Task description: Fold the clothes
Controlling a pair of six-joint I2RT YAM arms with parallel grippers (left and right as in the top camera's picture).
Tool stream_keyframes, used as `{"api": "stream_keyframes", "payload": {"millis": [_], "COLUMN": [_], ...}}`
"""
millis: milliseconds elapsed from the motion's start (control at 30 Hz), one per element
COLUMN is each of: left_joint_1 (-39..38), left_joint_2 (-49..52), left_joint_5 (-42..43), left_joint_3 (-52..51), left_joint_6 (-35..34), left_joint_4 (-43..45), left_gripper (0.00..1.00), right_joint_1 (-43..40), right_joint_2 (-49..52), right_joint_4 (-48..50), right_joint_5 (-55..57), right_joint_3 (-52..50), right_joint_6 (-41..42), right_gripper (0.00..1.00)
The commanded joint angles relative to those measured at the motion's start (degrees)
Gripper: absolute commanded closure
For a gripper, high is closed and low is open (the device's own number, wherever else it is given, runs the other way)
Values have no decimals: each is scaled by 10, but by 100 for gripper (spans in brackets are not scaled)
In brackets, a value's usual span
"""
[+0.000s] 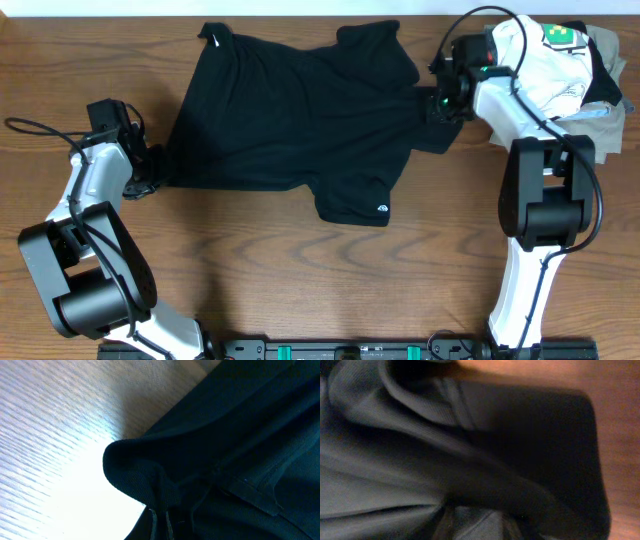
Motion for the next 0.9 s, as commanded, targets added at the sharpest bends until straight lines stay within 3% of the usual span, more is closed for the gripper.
{"api": "stream_keyframes", "payload": {"millis": [0,67,133,400,633,867], "left_joint_1": [1,1,1,1,3,2], "left_joint_2": [-6,-6,-6,-8,-8,-8], "left_joint_5": [6,6,6,6,5,-13], "left_joint_3": [-4,-3,-3,-3,-3,-3], "left_joint_6": [-11,-11,-11,-4,-4,-4], "left_joint_4": [-7,-10,-16,-63,-73,-58], "left_gripper": [94,94,94,94,93,67], "right_joint_1": [-3,3,12,47,97,168], "right_joint_2": [5,2,-7,-50,-52,-52], "right_joint_4": [-54,-115,-169,-324,-361,-289], "right_joint_5": [1,-19,-35,-97,-99,-78], "right_joint_3": [66,104,131,137,85,-28], "right_joint_6": [-17,-17,-17,-14,-15,16], "right_gripper": [45,35,31,30,35,38]}}
